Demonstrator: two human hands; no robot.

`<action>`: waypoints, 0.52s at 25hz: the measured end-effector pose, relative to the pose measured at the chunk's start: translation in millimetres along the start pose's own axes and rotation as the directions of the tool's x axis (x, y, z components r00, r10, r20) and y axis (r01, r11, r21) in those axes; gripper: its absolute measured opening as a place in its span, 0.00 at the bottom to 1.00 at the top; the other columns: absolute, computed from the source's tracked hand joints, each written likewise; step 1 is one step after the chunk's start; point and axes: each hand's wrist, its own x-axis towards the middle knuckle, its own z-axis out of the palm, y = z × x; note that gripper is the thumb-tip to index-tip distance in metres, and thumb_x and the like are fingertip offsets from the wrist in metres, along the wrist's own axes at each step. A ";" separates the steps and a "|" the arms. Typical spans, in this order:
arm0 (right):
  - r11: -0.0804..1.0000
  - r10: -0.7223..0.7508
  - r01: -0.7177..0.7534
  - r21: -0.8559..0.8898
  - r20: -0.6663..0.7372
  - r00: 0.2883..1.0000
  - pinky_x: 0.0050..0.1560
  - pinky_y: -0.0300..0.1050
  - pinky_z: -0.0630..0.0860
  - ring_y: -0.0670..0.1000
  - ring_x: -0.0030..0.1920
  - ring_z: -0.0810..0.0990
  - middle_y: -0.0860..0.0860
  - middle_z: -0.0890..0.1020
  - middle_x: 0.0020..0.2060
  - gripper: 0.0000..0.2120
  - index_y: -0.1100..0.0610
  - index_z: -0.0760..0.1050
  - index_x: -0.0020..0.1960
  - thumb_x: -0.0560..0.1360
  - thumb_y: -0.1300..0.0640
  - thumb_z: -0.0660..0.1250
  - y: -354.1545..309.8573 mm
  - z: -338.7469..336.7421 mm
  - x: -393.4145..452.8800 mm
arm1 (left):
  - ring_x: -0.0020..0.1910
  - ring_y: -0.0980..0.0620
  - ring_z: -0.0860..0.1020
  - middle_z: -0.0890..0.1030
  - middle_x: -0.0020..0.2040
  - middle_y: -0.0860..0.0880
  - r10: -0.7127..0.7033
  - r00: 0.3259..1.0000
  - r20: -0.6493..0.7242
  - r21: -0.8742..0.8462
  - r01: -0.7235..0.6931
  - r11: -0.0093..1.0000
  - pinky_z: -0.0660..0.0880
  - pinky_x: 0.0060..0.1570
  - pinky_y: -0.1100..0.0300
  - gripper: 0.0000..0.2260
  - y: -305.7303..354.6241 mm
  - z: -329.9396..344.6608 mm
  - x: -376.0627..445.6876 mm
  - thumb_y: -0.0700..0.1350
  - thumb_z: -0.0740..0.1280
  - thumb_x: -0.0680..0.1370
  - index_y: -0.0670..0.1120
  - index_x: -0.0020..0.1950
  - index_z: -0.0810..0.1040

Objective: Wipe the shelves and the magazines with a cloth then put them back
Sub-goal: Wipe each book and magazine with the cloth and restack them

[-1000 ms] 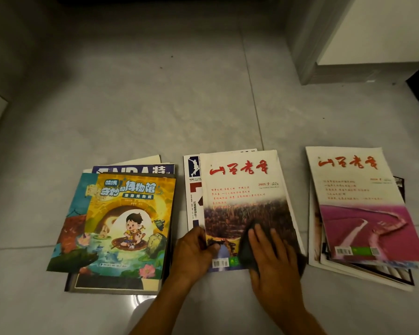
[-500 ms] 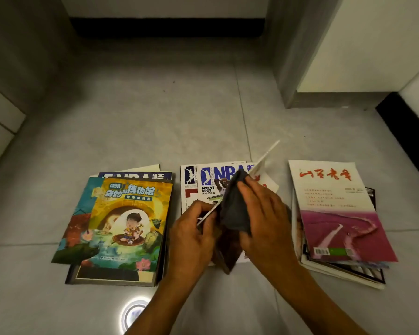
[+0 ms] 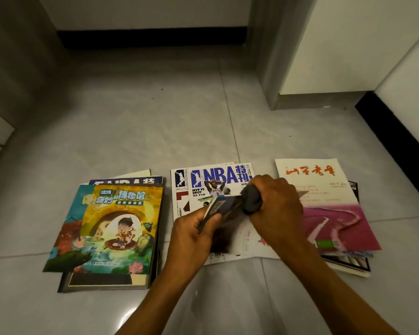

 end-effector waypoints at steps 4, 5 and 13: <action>0.968 -0.249 0.249 -0.005 -0.078 0.965 0.51 0.52 0.76 0.56 0.50 0.79 0.52 0.82 0.49 0.25 0.54 0.76 0.54 0.59 0.55 0.81 -59.9 14.0 -18.0 | 0.39 0.62 0.81 0.82 0.36 0.60 0.080 0.995 -0.056 -0.096 -0.085 0.992 0.75 0.39 0.72 0.06 -6.2 1.1 -6.7 0.44 0.63 0.74 0.52 0.41 0.78; 0.949 -0.309 0.312 0.050 -0.060 0.949 0.52 0.51 0.75 0.55 0.51 0.79 0.51 0.82 0.50 0.25 0.53 0.76 0.55 0.61 0.54 0.80 -59.0 13.7 -16.3 | 0.40 0.60 0.81 0.83 0.37 0.59 0.086 0.994 -0.062 -0.116 -0.093 0.989 0.75 0.39 0.72 0.06 -4.7 -2.7 -6.6 0.44 0.63 0.74 0.51 0.42 0.78; 0.950 0.307 -0.293 -0.107 0.153 0.939 0.46 0.50 0.76 0.52 0.44 0.77 0.52 0.80 0.45 0.09 0.49 0.72 0.47 0.73 0.59 0.70 107.8 2.9 11.8 | 0.44 0.62 0.81 0.82 0.42 0.63 -0.006 0.998 -0.054 -0.091 0.001 0.996 0.76 0.37 0.71 0.06 15.2 -40.0 2.5 0.45 0.64 0.77 0.55 0.44 0.79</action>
